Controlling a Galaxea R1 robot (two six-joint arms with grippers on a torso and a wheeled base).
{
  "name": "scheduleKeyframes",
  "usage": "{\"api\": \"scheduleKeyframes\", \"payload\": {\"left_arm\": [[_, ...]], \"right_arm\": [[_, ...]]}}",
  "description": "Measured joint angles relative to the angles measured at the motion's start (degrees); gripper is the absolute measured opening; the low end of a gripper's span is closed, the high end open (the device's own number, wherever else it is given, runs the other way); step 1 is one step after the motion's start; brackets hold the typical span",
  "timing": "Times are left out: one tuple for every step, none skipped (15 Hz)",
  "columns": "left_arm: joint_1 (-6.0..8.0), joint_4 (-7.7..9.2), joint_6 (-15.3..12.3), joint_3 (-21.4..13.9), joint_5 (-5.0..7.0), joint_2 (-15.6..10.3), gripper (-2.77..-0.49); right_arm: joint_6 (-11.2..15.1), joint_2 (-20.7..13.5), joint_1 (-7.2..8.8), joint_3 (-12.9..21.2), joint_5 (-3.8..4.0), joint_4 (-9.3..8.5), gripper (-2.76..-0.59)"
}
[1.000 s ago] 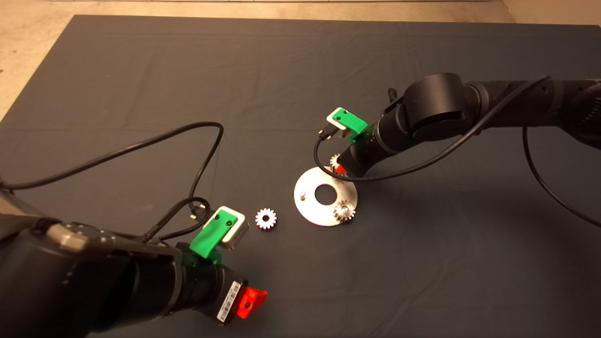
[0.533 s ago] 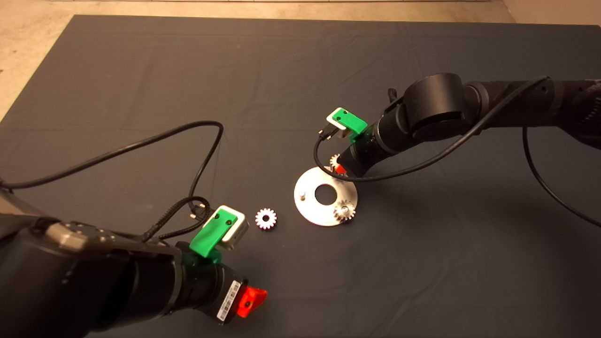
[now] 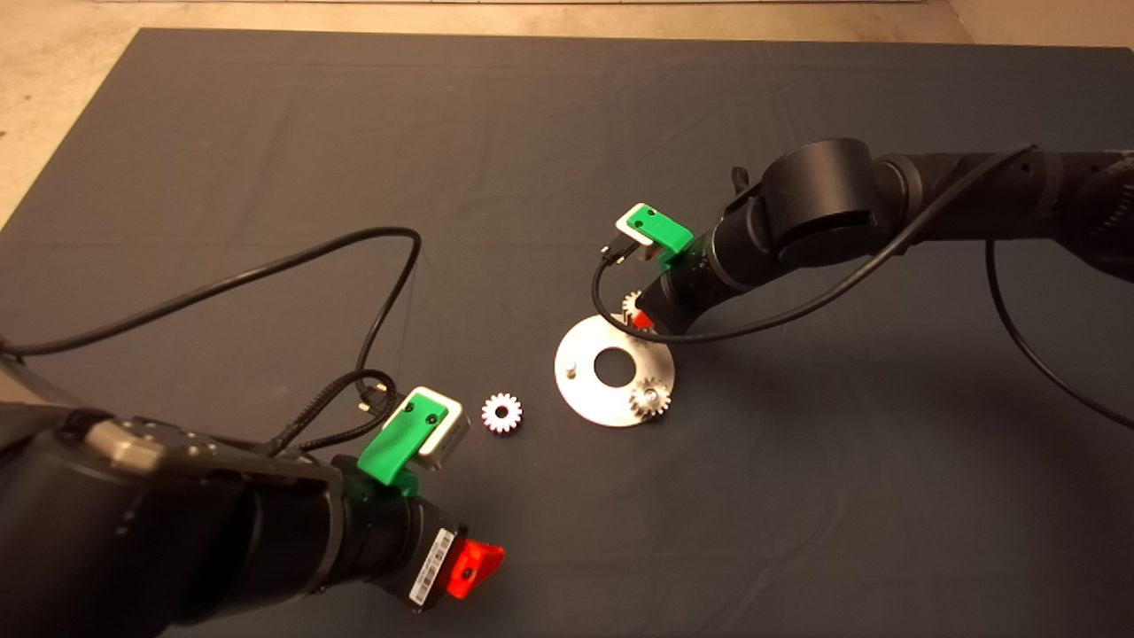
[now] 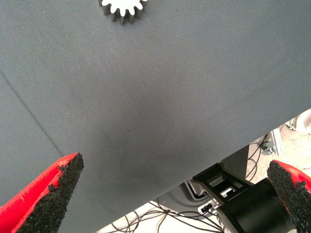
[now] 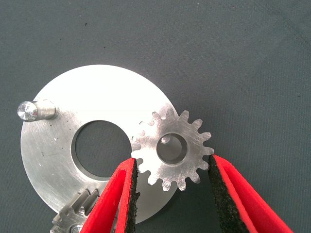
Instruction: Install three planetary gears onto the carrier pins
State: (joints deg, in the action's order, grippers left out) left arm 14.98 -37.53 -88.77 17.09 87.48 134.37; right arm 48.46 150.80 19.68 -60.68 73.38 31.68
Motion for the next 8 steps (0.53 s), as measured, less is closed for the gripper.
{"api": "scheduleKeyframes", "payload": {"left_arm": [[0.00, 0.00, -0.12, 0.00, -0.02, -0.01, -0.51], [0.00, 0.00, -0.15, 0.00, -0.02, 0.00, -0.51], [0.00, 0.00, -0.17, 0.00, 0.00, -0.01, -0.51], [0.00, 0.00, -0.17, 0.00, 0.00, 0.00, -0.51], [0.00, 0.00, -0.18, 0.00, 0.00, 0.00, -0.51], [0.00, 0.00, -0.20, 0.00, -0.02, 0.00, -0.51], [0.00, 0.00, -0.20, 0.00, 0.00, 0.00, -0.51], [0.07, 0.01, -0.20, 0.00, -0.02, 0.00, -0.51]], "right_arm": [[0.00, 0.00, -0.16, 0.07, 0.02, 0.04, -2.40], [0.00, 0.00, -0.40, 0.11, 0.07, 0.07, -2.40], [0.00, 0.00, -0.72, 0.16, 0.13, 0.09, -2.40], [0.00, 0.00, -0.96, 0.21, 0.30, 0.09, -2.40], [0.00, -0.02, -1.05, 0.35, 0.37, 0.18, -2.40], [0.00, 0.00, -1.08, 0.41, 0.40, 0.29, -2.40], [0.00, 0.00, -1.08, 0.47, 0.38, 0.30, -2.40], [0.00, 0.00, -1.10, 0.52, 0.38, 0.30, -2.40]]}}
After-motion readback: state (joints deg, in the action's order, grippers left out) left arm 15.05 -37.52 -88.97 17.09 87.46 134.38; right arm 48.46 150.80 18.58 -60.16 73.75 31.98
